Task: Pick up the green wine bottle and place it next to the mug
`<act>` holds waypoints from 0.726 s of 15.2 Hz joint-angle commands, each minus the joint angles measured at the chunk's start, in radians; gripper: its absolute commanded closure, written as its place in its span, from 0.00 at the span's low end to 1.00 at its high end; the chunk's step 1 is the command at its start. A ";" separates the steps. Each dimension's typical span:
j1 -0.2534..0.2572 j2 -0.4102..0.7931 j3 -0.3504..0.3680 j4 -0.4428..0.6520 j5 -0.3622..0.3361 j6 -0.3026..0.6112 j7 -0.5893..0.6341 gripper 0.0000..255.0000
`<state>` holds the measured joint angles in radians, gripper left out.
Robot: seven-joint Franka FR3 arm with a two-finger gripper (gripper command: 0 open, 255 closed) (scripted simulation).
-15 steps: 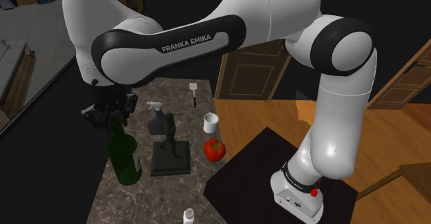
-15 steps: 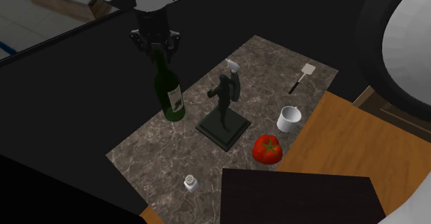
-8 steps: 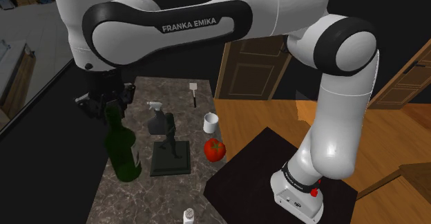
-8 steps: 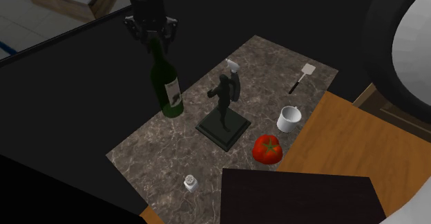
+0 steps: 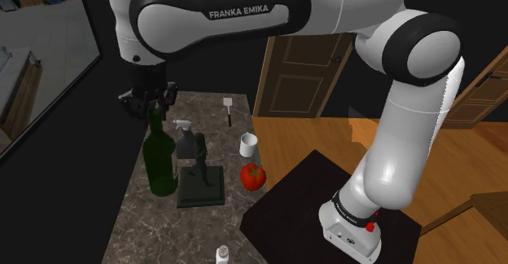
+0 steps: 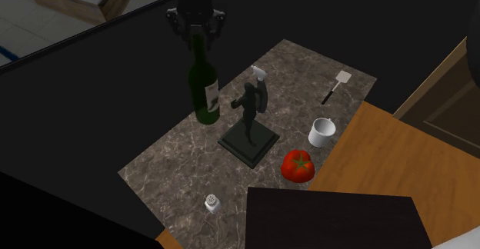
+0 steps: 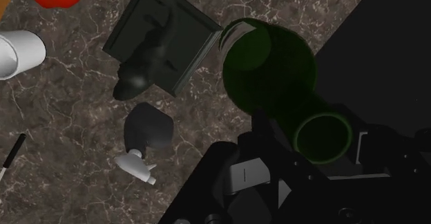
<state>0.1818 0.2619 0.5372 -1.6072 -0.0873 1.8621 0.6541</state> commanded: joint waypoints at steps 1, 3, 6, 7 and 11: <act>-0.037 -0.022 -0.013 -0.026 0.016 0.008 -0.052 1.00; -0.072 -0.045 -0.028 -0.053 0.032 0.013 -0.103 1.00; -0.120 -0.073 -0.051 -0.084 0.052 0.017 -0.177 1.00; -0.136 -0.081 -0.059 -0.091 0.057 0.018 -0.202 1.00; -0.193 -0.099 -0.094 -0.109 0.073 0.017 -0.297 1.00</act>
<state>0.0021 0.1631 0.4519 -1.7112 -0.0158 1.8746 0.3808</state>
